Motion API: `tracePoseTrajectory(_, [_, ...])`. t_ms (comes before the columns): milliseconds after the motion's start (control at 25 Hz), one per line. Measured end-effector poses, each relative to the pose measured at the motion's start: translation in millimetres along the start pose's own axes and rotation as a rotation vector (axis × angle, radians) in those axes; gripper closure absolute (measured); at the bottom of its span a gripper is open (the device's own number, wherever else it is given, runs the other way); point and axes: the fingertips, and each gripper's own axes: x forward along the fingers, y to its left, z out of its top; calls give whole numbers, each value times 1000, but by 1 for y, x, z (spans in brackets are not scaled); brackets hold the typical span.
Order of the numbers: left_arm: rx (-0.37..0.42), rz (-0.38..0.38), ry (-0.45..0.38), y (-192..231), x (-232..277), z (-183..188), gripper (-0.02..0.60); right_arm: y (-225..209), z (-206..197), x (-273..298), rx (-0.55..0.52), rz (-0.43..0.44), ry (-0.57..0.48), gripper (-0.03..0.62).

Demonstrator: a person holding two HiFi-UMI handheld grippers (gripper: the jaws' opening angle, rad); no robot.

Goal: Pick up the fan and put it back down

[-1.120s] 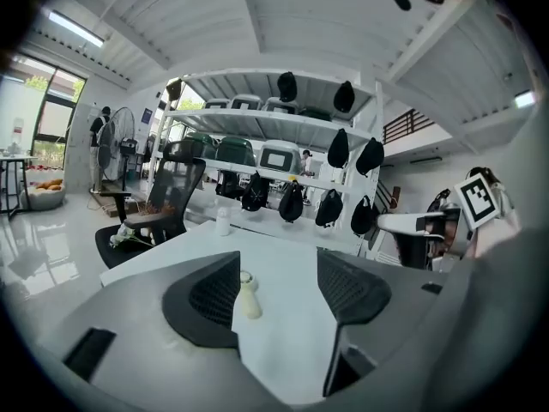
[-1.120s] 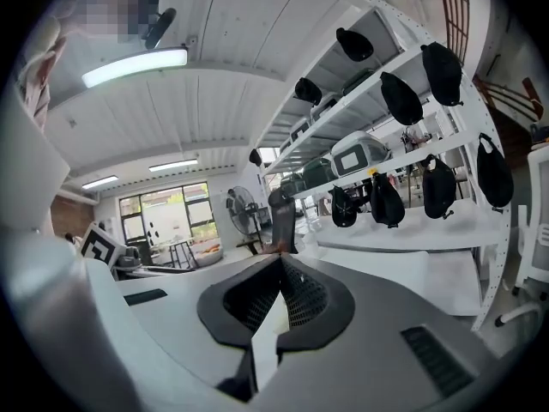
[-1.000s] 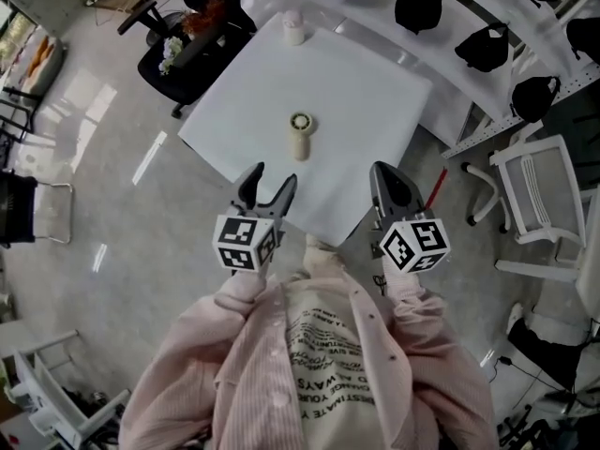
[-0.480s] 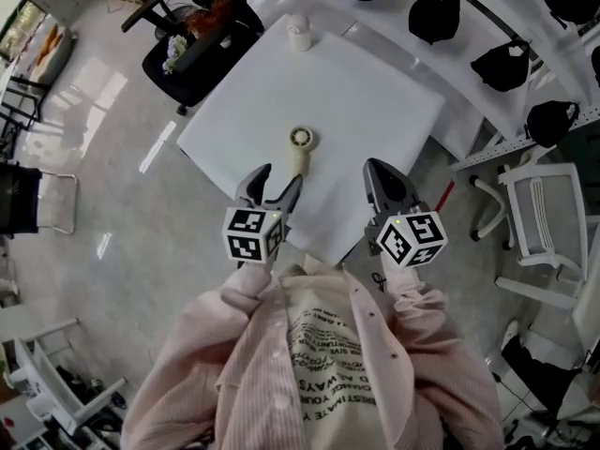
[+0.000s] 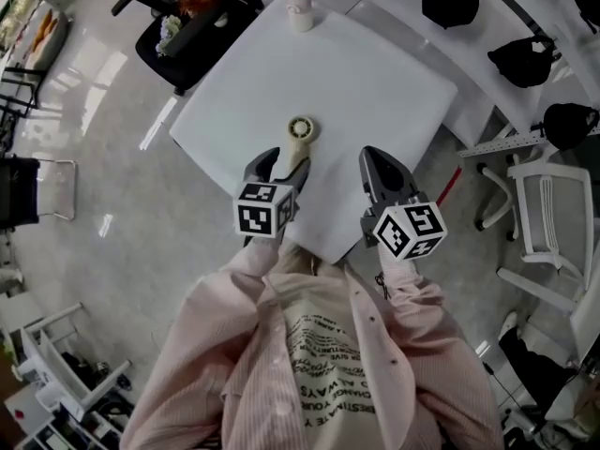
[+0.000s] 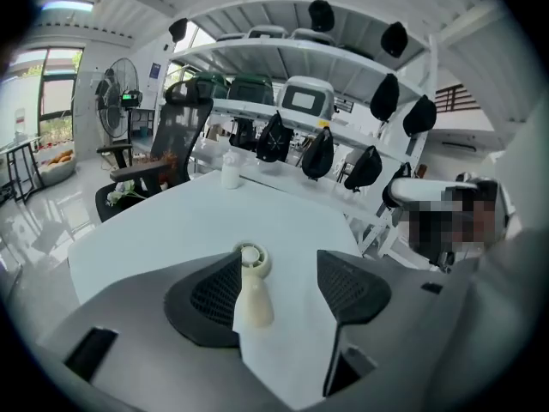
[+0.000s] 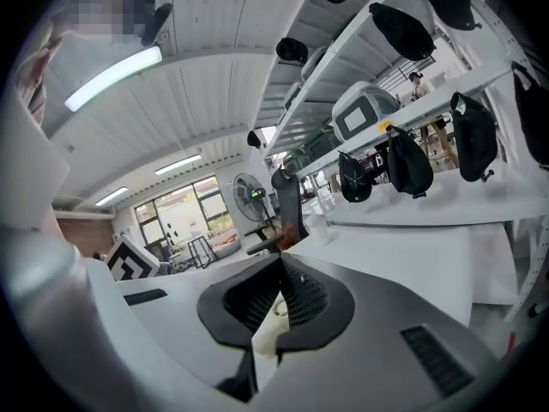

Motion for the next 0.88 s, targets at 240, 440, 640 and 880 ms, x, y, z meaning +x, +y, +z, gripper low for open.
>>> tracePoseTrajectory(240, [-43, 24, 113, 20, 26, -21, 308, 1, -10, 26, 23, -6, 23, 595])
tracePoseTrajectory(440, [-66, 19, 180, 30, 56, -35, 308, -9, -20, 46, 51, -18, 40, 595])
tracePoseTrajectory(640, [-80, 6, 251, 35, 75, -50, 308, -14, -33, 58, 75, -34, 63, 595])
tracePoseTrajectory(880, [-109, 2, 311, 40, 93, -64, 308, -18, -45, 63, 90, -50, 87, 595])
